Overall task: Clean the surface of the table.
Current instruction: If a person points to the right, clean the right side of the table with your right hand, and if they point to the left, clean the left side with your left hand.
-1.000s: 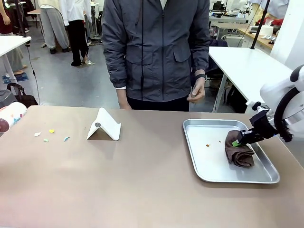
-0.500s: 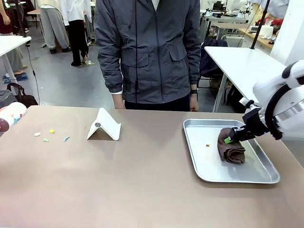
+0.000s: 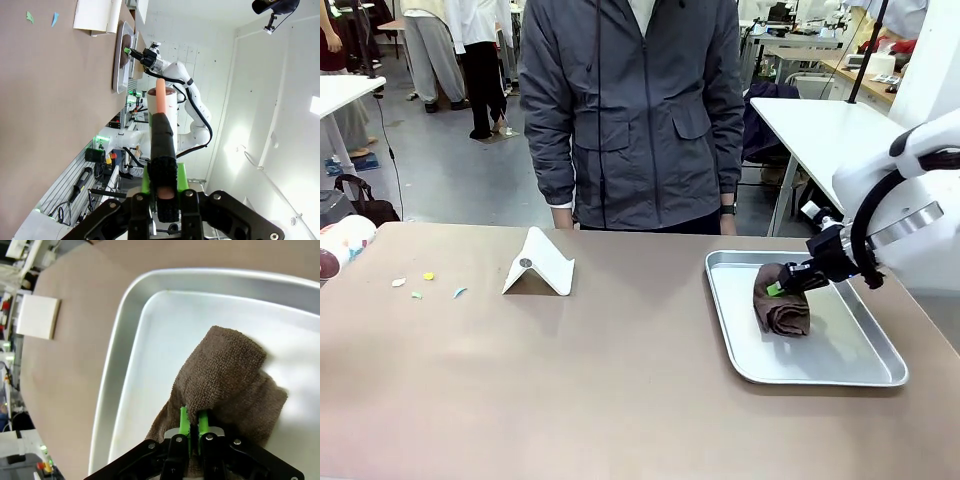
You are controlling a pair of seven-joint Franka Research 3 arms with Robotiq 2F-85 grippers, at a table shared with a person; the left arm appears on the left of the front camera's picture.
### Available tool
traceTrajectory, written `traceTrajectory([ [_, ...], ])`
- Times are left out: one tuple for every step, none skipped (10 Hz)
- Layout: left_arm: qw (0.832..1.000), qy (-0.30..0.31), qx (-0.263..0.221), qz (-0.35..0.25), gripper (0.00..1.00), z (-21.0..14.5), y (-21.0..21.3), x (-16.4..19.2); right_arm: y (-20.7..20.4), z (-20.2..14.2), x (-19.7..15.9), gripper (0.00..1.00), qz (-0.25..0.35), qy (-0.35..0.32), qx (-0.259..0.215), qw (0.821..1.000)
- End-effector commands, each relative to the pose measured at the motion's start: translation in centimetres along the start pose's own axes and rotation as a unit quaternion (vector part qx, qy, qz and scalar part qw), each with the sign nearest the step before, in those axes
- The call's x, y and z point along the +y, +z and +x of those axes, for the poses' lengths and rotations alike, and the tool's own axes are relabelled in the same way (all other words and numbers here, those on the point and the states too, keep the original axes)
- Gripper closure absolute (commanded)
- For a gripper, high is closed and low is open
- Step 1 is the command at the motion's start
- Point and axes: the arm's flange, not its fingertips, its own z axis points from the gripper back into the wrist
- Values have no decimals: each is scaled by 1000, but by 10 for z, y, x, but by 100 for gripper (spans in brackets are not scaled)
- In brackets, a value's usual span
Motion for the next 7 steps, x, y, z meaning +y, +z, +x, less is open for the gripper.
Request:
traceTrajectory([
  [1000, -10, -4, -9, 100, -2, 3, -4, -34, -12, 11, 93, 18, 13, 5, 1000],
  [1000, -10, -4, -9, 100, -2, 3, -4, -41, -16, 17, 93, 21, 16, 9, 1000],
  [1000, -10, -4, -9, 100, -2, 3, -4, -46, -19, 24, 93, 31, 21, 11, 999],
  [1000, -10, -4, -9, 100, -2, 3, -4, -47, -21, 28, 93, 32, 27, 14, 999],
  [1000, -10, -4, -9, 100, -2, 3, -4, -47, -23, 30, 93, 31, 34, 14, 999],
  [1000, -10, -4, -9, 100, -2, 3, -4, -46, -23, 30, 93, 29, 40, 16, 999],
  [1000, -10, -4, -9, 100, -2, 3, -4, -43, -24, 26, 93, 17, 49, 20, 998],
])
